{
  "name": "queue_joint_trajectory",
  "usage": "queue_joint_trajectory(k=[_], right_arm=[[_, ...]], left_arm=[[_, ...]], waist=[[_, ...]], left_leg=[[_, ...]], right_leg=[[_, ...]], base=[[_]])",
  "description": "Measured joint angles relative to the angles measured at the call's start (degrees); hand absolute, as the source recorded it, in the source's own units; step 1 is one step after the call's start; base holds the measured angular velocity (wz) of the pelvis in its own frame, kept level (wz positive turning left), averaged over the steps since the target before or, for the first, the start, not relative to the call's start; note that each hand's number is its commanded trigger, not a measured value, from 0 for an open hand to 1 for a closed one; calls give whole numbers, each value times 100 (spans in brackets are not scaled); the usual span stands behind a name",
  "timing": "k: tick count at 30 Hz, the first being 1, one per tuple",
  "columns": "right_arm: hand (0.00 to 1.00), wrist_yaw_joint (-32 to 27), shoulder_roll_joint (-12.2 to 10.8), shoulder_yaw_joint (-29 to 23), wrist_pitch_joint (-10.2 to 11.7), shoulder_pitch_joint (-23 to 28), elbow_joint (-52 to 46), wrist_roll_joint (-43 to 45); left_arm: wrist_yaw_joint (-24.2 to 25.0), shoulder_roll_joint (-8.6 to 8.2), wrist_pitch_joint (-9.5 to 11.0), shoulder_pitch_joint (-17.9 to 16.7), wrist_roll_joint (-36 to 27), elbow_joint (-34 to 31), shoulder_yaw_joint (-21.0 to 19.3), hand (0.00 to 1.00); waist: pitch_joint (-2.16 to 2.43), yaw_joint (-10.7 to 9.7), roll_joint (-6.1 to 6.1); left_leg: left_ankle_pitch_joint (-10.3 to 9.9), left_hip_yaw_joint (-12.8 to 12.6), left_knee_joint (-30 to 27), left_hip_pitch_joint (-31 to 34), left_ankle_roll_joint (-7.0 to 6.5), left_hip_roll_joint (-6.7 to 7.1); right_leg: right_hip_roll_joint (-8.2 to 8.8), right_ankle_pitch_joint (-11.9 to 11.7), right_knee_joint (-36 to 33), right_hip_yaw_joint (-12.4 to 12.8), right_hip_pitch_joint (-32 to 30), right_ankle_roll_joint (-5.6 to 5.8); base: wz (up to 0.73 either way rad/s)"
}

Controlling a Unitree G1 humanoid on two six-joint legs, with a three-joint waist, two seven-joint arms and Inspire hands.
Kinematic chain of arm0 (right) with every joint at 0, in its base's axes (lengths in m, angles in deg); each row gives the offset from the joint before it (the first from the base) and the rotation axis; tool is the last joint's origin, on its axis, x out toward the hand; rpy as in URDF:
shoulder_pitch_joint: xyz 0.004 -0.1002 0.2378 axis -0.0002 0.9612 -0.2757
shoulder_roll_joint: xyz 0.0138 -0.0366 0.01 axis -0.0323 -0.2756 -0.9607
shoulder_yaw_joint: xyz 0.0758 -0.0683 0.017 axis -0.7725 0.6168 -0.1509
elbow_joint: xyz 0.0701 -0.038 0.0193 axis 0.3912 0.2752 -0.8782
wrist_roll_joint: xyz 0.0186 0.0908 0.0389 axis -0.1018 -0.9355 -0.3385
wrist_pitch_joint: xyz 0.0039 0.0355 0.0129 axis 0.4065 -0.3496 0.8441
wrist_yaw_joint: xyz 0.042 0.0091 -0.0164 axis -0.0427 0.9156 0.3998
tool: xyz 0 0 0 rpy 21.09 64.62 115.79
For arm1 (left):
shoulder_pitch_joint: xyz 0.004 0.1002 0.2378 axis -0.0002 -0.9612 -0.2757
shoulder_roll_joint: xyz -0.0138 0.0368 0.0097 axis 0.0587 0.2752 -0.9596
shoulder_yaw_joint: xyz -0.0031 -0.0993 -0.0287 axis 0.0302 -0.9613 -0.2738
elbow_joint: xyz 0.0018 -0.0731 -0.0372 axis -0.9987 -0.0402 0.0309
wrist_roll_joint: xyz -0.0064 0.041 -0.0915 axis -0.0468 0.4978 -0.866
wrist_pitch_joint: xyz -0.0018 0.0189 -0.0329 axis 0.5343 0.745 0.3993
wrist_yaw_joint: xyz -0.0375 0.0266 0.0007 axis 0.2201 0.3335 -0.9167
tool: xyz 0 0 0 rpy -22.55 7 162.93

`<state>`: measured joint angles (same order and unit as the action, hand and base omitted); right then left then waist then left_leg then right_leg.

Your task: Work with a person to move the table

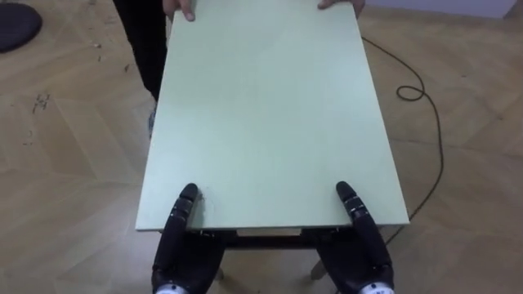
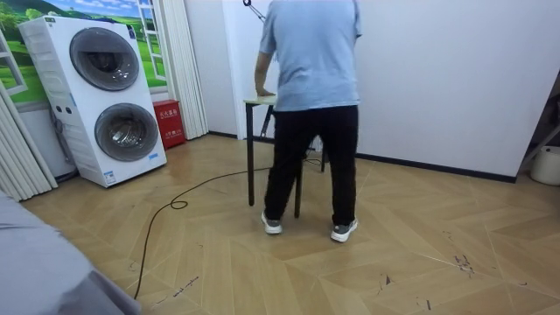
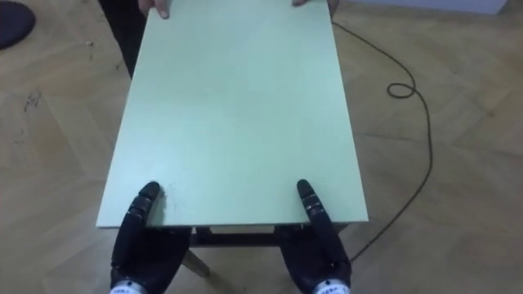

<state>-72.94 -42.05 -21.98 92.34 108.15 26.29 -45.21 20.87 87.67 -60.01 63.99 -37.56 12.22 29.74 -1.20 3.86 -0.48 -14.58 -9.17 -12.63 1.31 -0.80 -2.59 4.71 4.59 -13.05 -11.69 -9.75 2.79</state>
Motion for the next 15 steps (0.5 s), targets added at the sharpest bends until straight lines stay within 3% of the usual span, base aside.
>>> queue_joint_trajectory(k=[2,6,9,11,12,14,15], right_arm=[[100,48,21,5,1,-33,2,0],[100,166,16,-12,-5,-31,95,-5],[100,192,4,-29,-20,-24,98,-5],[100,252,26,-94,-19,8,98,22],[100,263,33,-105,-17,8,95,21],[100,299,64,-159,-11,42,51,21],[100,303,66,-178,-5,47,34,22]], left_arm=[[73,-4,-51,-14,5,-4,-36,100],[105,-6,-41,-26,9,-6,-34,100],[105,-33,-46,-25,7,-4,-34,100],[103,-77,-91,-14,2,0,-22,100],[103,-90,-93,-13,-3,0,-10,100],[103,-95,-154,32,-10,0,18,100],[103,-103,-175,55,-10,1,17,100]], waist=[[-11,69,20],[-38,-34,66],[-42,-124,116],[-43,-317,203],[-42,-347,213],[-38,-431,243],[-38,-437,255]], left_leg=[[9,160,-13,99,15,-9],[37,516,-51,202,59,-20],[85,775,-124,331,137,-39],[176,679,-119,440,173,-75],[222,574,-105,463,180,-75],[396,-1,-78,636,154,-78],[438,-127,-71,678,148,-82]], right_leg=[[-1,3,53,-136,6,-5],[24,78,52,-357,160,-16],[65,152,51,-827,325,-51],[112,236,48,-1225,499,-71],[128,255,47,-1272,531,-74],[228,388,18,-1551,595,-64],[242,414,17,-1623,599,-68]], base=[[28],[60],[83],[114],[112],[111],[114]])
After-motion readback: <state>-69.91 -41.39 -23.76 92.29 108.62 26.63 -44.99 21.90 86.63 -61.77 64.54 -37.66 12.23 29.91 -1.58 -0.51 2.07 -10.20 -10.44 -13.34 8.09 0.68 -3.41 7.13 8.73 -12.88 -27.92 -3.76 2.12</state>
